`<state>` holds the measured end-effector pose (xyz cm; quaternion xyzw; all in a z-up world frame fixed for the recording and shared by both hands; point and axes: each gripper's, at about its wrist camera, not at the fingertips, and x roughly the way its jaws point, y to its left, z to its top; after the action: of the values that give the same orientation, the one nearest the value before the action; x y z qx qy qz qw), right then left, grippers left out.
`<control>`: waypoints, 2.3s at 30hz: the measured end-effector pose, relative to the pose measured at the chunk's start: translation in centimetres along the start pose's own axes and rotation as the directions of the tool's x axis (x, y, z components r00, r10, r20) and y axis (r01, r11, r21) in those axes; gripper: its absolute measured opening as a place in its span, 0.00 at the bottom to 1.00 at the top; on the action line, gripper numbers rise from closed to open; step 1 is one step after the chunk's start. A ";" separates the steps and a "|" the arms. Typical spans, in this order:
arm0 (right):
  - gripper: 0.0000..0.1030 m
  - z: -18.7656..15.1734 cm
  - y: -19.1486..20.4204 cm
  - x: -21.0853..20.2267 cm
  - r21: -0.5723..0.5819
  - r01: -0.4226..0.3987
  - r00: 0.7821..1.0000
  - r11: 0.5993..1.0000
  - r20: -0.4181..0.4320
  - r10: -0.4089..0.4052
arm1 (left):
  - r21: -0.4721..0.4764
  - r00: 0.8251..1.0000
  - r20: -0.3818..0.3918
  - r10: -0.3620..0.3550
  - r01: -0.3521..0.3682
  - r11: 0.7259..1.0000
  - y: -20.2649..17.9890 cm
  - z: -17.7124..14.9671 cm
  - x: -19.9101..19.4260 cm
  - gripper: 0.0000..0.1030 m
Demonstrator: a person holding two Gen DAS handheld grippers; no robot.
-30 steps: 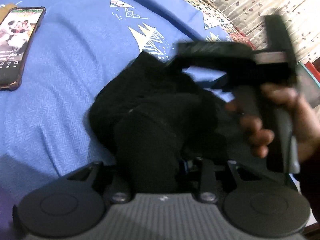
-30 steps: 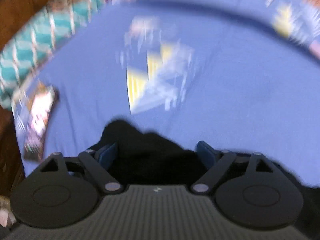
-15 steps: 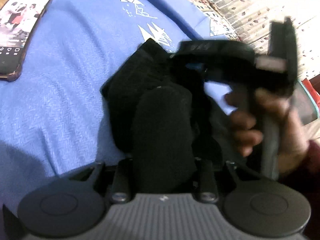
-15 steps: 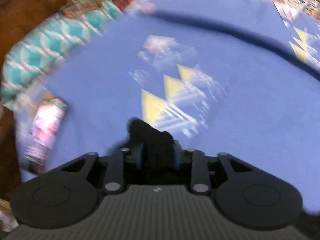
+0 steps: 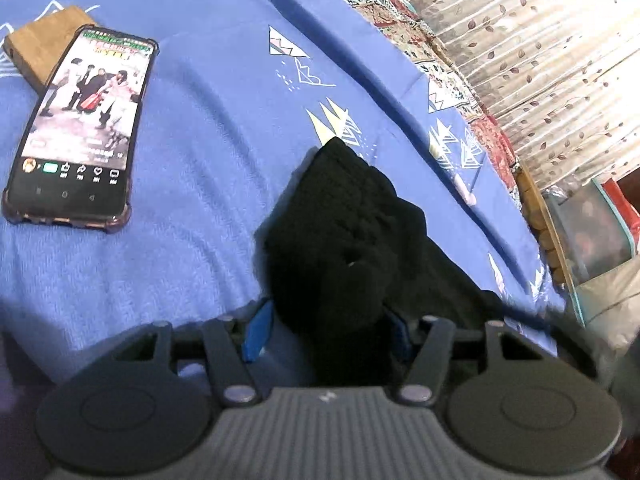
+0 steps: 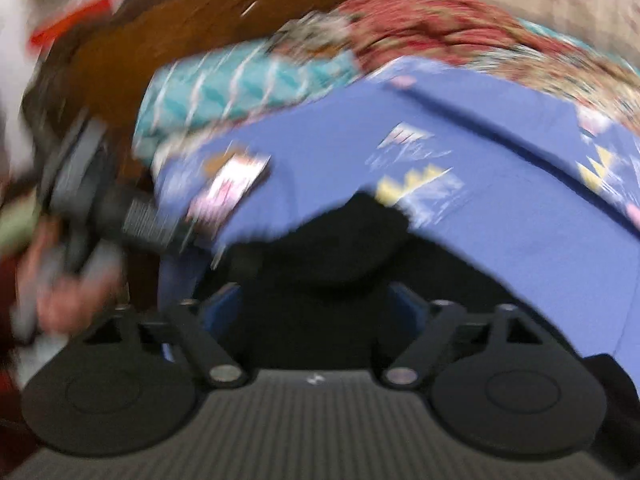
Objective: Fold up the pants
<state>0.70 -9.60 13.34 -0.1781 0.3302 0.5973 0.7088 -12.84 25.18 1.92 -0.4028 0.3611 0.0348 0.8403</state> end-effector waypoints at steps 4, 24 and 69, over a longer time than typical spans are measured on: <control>0.83 -0.9 2.9 3.9 -0.048 -0.053 0.996 0.997 -0.075 0.049 | -0.004 1.000 -0.002 -0.015 0.015 1.000 -1.3 0.0 0.6 0.55; 0.10 7.2 3.5 5.5 -0.270 0.506 0.860 0.819 0.227 -0.456 | -0.055 0.999 0.014 -0.033 0.033 0.998 -2.4 1.7 1.4 0.60; 0.10 1.5 6.4 10.9 -0.490 0.682 0.730 0.543 0.411 -0.546 | -0.297 0.902 -0.021 -0.430 0.405 0.865 -5.2 6.0 9.7 0.58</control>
<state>-4.34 0.75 7.94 -0.4378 -0.0425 0.3969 0.8056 -0.41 23.65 1.70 -0.5895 0.2927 -0.1138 0.7443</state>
